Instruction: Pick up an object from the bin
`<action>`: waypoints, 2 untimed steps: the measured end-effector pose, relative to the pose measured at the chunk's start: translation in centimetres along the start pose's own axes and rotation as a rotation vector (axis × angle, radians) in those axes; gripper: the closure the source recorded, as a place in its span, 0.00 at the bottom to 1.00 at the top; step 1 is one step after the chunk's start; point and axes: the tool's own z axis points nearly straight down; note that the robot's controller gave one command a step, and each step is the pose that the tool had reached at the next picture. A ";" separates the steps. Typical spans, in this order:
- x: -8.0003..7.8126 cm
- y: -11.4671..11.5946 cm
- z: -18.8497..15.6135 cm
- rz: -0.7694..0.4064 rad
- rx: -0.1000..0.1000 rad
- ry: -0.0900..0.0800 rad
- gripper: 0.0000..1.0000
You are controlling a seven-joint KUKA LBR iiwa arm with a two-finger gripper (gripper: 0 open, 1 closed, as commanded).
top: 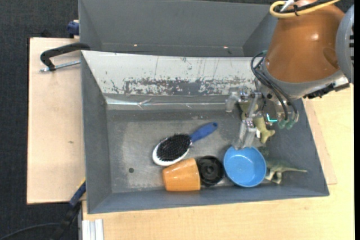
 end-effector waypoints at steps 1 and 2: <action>2.5 -6.3 17.3 -0.184 0.000 0.000 0.00; 2.3 -4.8 13.8 -0.489 0.003 -0.014 0.00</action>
Offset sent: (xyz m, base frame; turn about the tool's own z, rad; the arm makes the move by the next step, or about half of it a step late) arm -0.0241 -0.0615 -0.1688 -0.1868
